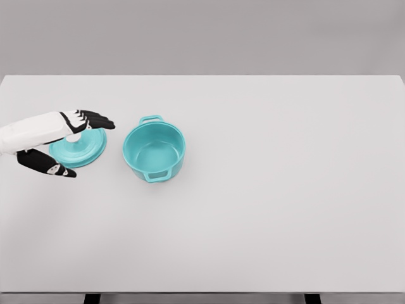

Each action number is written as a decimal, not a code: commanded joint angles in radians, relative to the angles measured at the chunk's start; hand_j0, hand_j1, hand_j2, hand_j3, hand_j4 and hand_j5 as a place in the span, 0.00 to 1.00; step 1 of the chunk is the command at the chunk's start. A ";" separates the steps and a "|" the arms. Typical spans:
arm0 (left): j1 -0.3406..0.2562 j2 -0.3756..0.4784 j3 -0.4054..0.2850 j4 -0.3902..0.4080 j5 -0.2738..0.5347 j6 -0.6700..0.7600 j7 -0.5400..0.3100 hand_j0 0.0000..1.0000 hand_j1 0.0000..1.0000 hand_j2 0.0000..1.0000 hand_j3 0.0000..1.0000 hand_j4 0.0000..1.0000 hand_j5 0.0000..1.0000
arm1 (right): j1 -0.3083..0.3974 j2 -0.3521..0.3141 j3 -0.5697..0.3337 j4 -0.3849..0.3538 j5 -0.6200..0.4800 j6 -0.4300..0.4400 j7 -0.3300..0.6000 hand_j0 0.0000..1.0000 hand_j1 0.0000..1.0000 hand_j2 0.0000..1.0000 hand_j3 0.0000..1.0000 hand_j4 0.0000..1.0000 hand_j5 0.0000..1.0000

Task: Cover the pot with left arm

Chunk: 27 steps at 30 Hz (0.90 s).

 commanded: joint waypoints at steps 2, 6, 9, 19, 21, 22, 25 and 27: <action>0.000 -0.001 -0.002 0.004 0.016 0.002 0.000 1.00 1.00 1.00 1.00 1.00 1.00 | 0.005 0.000 -0.001 0.004 -0.001 0.000 -0.003 1.00 1.00 1.00 1.00 1.00 1.00; -0.041 -0.029 -0.002 0.130 0.088 0.002 0.000 1.00 1.00 1.00 1.00 1.00 1.00 | 0.005 0.000 -0.003 0.003 -0.001 0.000 -0.003 1.00 1.00 1.00 1.00 1.00 1.00; -0.044 -0.070 -0.069 0.160 0.079 0.002 0.000 1.00 1.00 1.00 1.00 1.00 1.00 | 0.005 0.000 -0.003 0.003 -0.001 0.000 -0.003 1.00 1.00 1.00 1.00 1.00 1.00; -0.107 -0.181 -0.075 0.380 0.049 0.002 0.009 1.00 1.00 1.00 1.00 1.00 1.00 | 0.005 0.000 -0.003 0.003 -0.001 0.000 -0.003 1.00 1.00 1.00 1.00 1.00 1.00; -0.107 -0.200 -0.074 0.407 0.058 0.002 0.009 1.00 1.00 1.00 1.00 1.00 1.00 | 0.005 0.000 -0.003 0.003 -0.001 0.000 -0.003 1.00 1.00 1.00 1.00 1.00 1.00; -0.107 -0.201 -0.072 0.412 0.064 0.002 0.014 1.00 1.00 1.00 1.00 1.00 1.00 | 0.005 0.000 -0.003 0.004 -0.001 0.000 -0.003 1.00 1.00 1.00 1.00 1.00 1.00; -0.107 -0.204 -0.075 0.467 0.153 0.002 0.012 0.97 0.97 0.97 0.97 0.97 0.97 | 0.005 0.000 -0.003 0.004 -0.001 0.000 -0.003 1.00 1.00 1.00 1.00 1.00 1.00; -0.117 -0.228 -0.075 0.501 0.164 0.002 0.012 0.98 0.98 0.98 0.98 0.98 0.98 | 0.005 0.000 -0.003 0.004 -0.001 0.000 -0.003 1.00 1.00 1.00 1.00 1.00 1.00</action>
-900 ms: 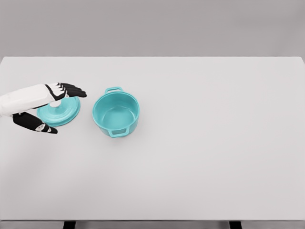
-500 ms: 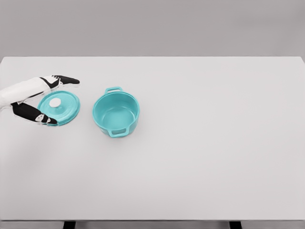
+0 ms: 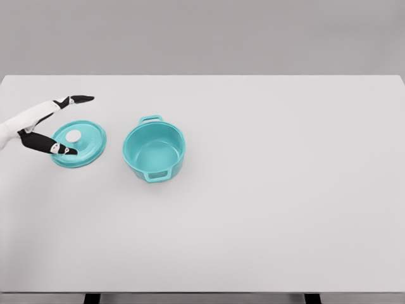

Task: Cover the pot with left arm

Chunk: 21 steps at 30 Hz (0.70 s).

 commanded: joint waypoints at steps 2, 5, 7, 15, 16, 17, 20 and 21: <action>-0.020 -0.038 -0.033 0.092 0.036 0.002 0.002 1.00 1.00 1.00 1.00 1.00 1.00 | 0.000 0.000 0.000 -0.001 0.001 0.000 0.000 1.00 1.00 1.00 1.00 1.00 1.00; -0.074 -0.059 -0.077 0.173 -0.027 0.002 0.001 1.00 1.00 1.00 1.00 1.00 1.00 | 0.000 0.000 0.000 0.001 0.001 0.000 0.000 1.00 1.00 1.00 1.00 1.00 1.00; -0.084 -0.085 -0.079 0.236 -0.102 0.002 0.001 1.00 1.00 1.00 1.00 1.00 1.00 | 0.000 0.000 0.000 -0.001 0.001 0.000 0.000 1.00 1.00 1.00 1.00 1.00 1.00; -0.115 -0.082 -0.077 0.251 -0.121 0.002 0.002 0.97 0.97 0.97 0.97 0.97 0.97 | 0.000 0.000 0.000 0.001 0.001 0.000 0.000 1.00 1.00 1.00 1.00 1.00 1.00; -0.120 -0.082 -0.077 0.254 -0.122 0.002 0.002 0.97 0.97 0.97 0.97 0.97 0.97 | 0.000 0.000 0.000 0.000 0.001 0.000 0.000 1.00 1.00 1.00 1.00 1.00 1.00; -0.123 -0.087 -0.079 0.274 -0.125 0.002 0.001 0.97 0.97 0.97 0.97 0.97 0.97 | 0.000 0.000 0.000 0.001 0.001 0.000 0.000 1.00 1.00 1.00 1.00 1.00 1.00; -0.133 -0.087 -0.079 0.289 -0.125 0.002 -0.003 0.95 0.95 0.95 0.95 0.95 0.95 | 0.000 0.000 0.000 0.000 0.001 0.000 0.000 1.00 1.00 1.00 1.00 1.00 1.00; -0.133 -0.088 -0.079 0.294 -0.125 0.002 -0.004 0.94 0.94 0.94 0.94 0.94 0.94 | 0.000 0.000 0.000 0.001 0.001 0.000 0.000 1.00 1.00 1.00 1.00 1.00 1.00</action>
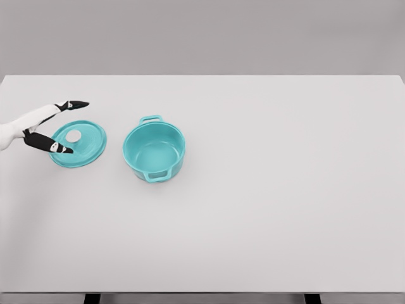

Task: Cover the pot with left arm

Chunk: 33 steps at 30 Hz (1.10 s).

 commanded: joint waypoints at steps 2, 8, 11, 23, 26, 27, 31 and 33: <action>0.000 0.000 0.000 0.011 0.007 0.002 -0.010 0.93 0.93 0.93 0.93 0.93 0.93 | 0.000 0.000 0.000 0.001 0.001 0.000 0.000 1.00 1.00 1.00 1.00 1.00 1.00; -0.002 -0.005 0.001 0.011 0.007 0.002 -0.041 0.92 0.92 0.92 0.92 0.92 0.92 | 0.000 0.000 0.000 0.001 0.001 0.000 0.000 1.00 1.00 1.00 1.00 1.00 1.00; -0.012 -0.005 0.001 0.011 0.012 0.002 -0.041 0.92 0.92 0.92 0.92 0.92 0.92 | 0.000 0.000 0.000 0.001 0.001 0.001 0.000 1.00 1.00 1.00 1.00 1.00 1.00; -0.023 -0.013 0.000 0.057 0.010 0.002 -0.041 0.92 0.92 0.92 0.92 0.92 0.92 | 0.000 0.000 0.000 -0.001 0.001 0.000 0.000 1.00 1.00 1.00 1.00 1.00 1.00; -0.025 -0.016 0.000 0.057 0.012 0.002 -0.042 0.91 0.91 0.91 0.91 0.91 0.91 | 0.000 0.000 0.000 0.001 0.001 0.000 0.000 1.00 1.00 1.00 1.00 1.00 1.00; -0.025 -0.017 0.000 0.057 0.013 0.002 -0.042 0.90 0.90 0.90 0.90 0.90 0.90 | 0.000 0.000 0.000 0.001 0.001 0.000 0.000 1.00 1.00 1.00 1.00 1.00 1.00; -0.035 -0.026 -0.003 0.062 0.015 0.002 -0.042 0.89 0.89 0.89 0.89 0.89 0.89 | 0.000 0.000 0.000 0.001 0.001 0.000 0.000 1.00 1.00 1.00 1.00 1.00 1.00; -0.040 -0.028 0.000 0.072 0.015 0.002 -0.042 0.89 0.89 0.89 0.89 0.89 0.89 | 0.000 0.000 0.000 -0.001 0.001 0.000 0.000 1.00 1.00 1.00 1.00 1.00 1.00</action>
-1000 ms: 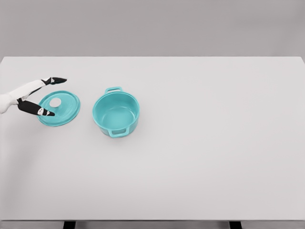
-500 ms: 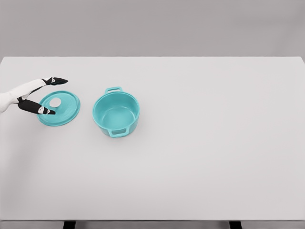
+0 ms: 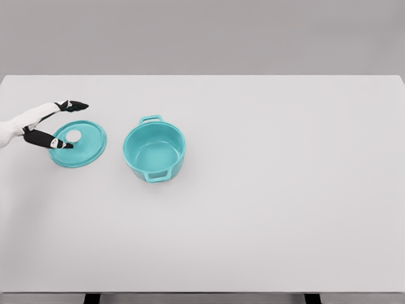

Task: Cover the pot with left arm

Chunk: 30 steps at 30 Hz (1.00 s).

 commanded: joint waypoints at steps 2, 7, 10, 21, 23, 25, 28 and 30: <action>0.000 -0.014 -0.001 0.011 0.008 0.002 0.000 0.89 0.89 0.89 0.89 0.89 0.89 | 0.000 0.000 0.000 0.000 0.001 0.000 0.000 1.00 1.00 1.00 1.00 1.00 1.00; 0.000 -0.014 -0.001 0.011 0.009 0.002 -0.001 0.89 0.89 0.89 0.89 0.89 0.89 | 0.000 0.000 0.000 0.001 0.001 0.000 0.000 1.00 1.00 1.00 1.00 1.00 1.00; 0.002 -0.011 -0.001 0.011 0.011 0.002 -0.003 0.89 0.89 0.89 0.89 0.89 0.89 | 0.000 0.000 0.000 0.001 0.001 0.000 0.000 1.00 1.00 1.00 1.00 1.00 1.00; 0.003 -0.011 -0.001 0.009 0.023 0.002 -0.037 0.88 0.88 0.88 0.88 0.88 0.88 | 0.000 0.000 0.000 0.001 0.001 0.000 0.000 1.00 1.00 1.00 1.00 1.00 1.00; 0.005 -0.009 -0.003 0.007 0.037 0.002 -0.037 0.87 0.87 0.87 0.87 0.87 0.87 | 0.000 0.000 0.000 0.001 0.001 0.000 0.000 1.00 1.00 1.00 1.00 1.00 1.00; 0.002 -0.003 -0.038 0.007 0.066 0.002 -0.037 0.86 0.86 0.86 0.86 0.86 0.86 | 0.000 0.000 0.000 0.000 0.001 0.000 0.000 1.00 1.00 1.00 1.00 1.00 1.00; 0.000 0.000 -0.058 0.007 0.088 0.002 -0.037 0.85 0.85 0.85 0.85 0.85 0.85 | 0.000 0.000 0.000 0.001 0.001 0.000 0.000 1.00 1.00 1.00 1.00 1.00 1.00; 0.000 0.000 -0.056 0.007 0.088 0.002 -0.037 0.86 0.86 0.86 0.86 0.86 0.86 | 0.000 0.000 0.000 0.001 0.001 0.000 0.000 1.00 1.00 1.00 1.00 1.00 1.00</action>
